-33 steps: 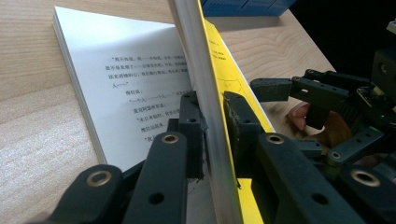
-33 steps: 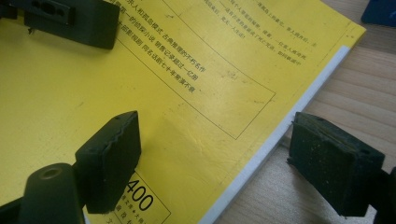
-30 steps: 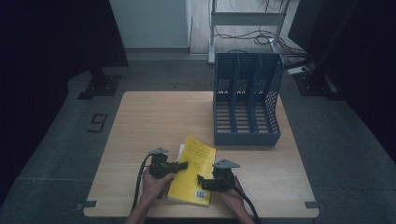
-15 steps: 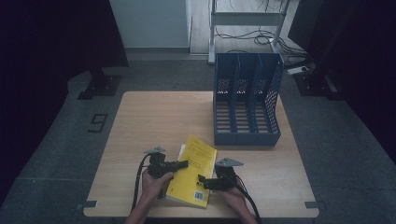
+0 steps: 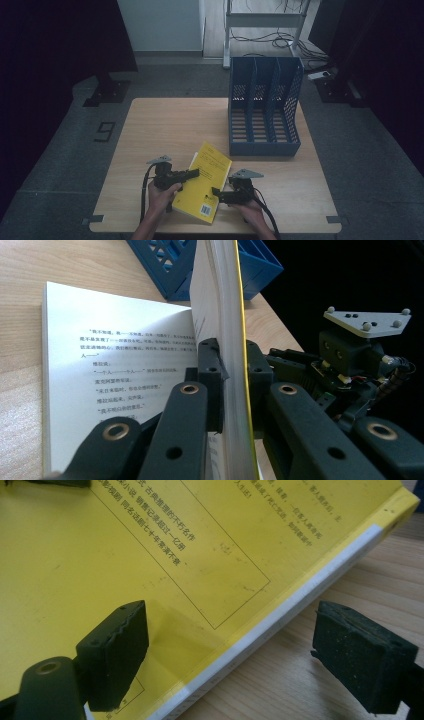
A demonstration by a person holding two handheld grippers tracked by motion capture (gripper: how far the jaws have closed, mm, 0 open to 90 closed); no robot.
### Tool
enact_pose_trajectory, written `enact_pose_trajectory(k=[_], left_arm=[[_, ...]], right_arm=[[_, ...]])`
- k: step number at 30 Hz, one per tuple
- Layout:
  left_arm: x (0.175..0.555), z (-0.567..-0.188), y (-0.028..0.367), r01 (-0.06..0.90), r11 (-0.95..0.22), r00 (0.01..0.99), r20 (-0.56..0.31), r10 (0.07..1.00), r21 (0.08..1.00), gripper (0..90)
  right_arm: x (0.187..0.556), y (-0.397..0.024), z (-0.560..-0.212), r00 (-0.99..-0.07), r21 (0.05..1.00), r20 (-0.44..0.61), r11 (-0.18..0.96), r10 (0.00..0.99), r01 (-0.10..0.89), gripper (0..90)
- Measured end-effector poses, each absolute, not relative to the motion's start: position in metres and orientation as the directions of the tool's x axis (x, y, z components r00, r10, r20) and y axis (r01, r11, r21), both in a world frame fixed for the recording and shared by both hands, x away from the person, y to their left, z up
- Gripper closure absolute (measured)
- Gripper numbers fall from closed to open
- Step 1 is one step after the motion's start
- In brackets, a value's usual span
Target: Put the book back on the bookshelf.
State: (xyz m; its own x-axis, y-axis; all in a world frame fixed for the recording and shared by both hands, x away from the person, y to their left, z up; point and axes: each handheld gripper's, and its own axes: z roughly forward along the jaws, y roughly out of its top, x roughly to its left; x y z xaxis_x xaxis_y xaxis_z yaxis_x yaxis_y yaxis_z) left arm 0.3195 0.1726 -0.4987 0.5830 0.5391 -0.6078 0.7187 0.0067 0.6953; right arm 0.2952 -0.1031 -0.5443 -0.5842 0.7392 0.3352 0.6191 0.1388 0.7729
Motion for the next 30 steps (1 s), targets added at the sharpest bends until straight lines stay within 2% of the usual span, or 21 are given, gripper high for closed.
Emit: enact_pose_trajectory(k=[11, 18, 30], left_arm=[[0.315, -0.49, 0.172, 0.701, -0.01, 0.609, -0.591, 0.528, 0.713, 82.8], [0.307, -0.476, 0.173, 0.665, -0.017, 0.645, -0.563, 0.516, 0.747, 82.8], [0.306, -0.474, 0.173, 0.66, -0.03, 0.659, -0.559, 0.504, 0.751, 82.8]], right_arm=[[0.296, -0.105, -0.543, -0.589, 0.783, 0.348, 0.119, 0.73, 0.61, 14.8], [0.296, -0.108, -0.538, -0.595, 0.789, 0.406, 0.063, 0.694, 0.611, 14.9], [0.3, -0.107, -0.541, -0.61, 0.769, 0.459, 0.055, 0.647, 0.637, 14.9]])
